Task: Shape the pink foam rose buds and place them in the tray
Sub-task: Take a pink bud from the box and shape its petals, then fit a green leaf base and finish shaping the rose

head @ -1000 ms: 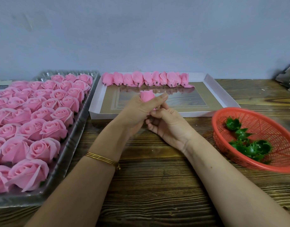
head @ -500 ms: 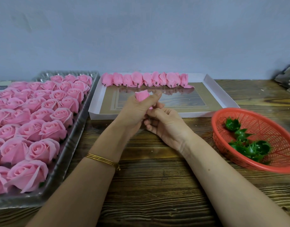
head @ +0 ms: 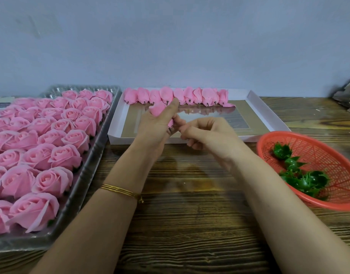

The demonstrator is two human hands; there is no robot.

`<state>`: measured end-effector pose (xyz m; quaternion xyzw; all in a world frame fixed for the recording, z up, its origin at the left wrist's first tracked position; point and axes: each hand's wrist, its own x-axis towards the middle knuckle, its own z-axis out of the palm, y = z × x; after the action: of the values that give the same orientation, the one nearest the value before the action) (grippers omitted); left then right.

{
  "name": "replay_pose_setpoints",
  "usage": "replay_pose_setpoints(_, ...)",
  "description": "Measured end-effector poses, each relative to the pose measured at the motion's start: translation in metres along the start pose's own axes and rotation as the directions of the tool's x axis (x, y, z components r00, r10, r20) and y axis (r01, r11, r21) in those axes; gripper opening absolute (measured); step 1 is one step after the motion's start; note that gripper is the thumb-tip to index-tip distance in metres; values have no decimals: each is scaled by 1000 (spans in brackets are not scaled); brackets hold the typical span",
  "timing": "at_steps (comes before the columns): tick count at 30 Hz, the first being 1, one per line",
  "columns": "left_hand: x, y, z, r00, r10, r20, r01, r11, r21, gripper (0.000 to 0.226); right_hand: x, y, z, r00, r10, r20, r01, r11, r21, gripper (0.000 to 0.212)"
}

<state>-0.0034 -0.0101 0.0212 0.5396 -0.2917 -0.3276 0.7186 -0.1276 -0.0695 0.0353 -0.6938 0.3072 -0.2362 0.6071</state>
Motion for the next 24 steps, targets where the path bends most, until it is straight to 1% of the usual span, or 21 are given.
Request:
replay_pose_setpoints(3, 0, -1, 1, 1000, -18, -12, 17, 1000, -10, 46, -2, -14, -9, 996, -72, -53, 66, 992, -107, 5)
replay_pose_setpoints(6, 0, -3, 1, 999, -31, -21, 30, 999, -12, 46, -5, -31, -24, 983, -151, -102, 133, 977, -165, 9)
replay_pose_setpoints(10, 0, -3, -1, 999, -40, -22, 39, 999, -31, 41, -12, -45, -53, 959, -226, -171, 204, 969, -139, 13)
replay_pose_setpoints(14, 2, -5, -2, 997, -66, -28, 65, 997, -36, 31, -17, -50, -90, 922, -267, -280, 213, 954, -209, 10)
replay_pose_setpoints(16, 3, -6, -2, 997, -69, -28, 68, 997, -28, 31, -20, -50, -110, 902, -261, -344, 170, 947, -273, 13)
replay_pose_setpoints(19, 4, -8, -2, 997, -68, -23, 68, 998, -8, 30, -23, -44, -137, 879, -218, -424, 36, 917, -396, 22)
replay_pose_setpoints(22, 5, -9, -1, 998, -66, -12, 66, 998, -8, 29, -23, -33, -156, 851, -148, -504, -155, 846, -510, 17)
replay_pose_setpoints(24, 4, -9, 0, 998, -63, -10, 63, 998, -11, 31, -23, -28, -163, 848, -100, -521, -264, 772, -578, 15)
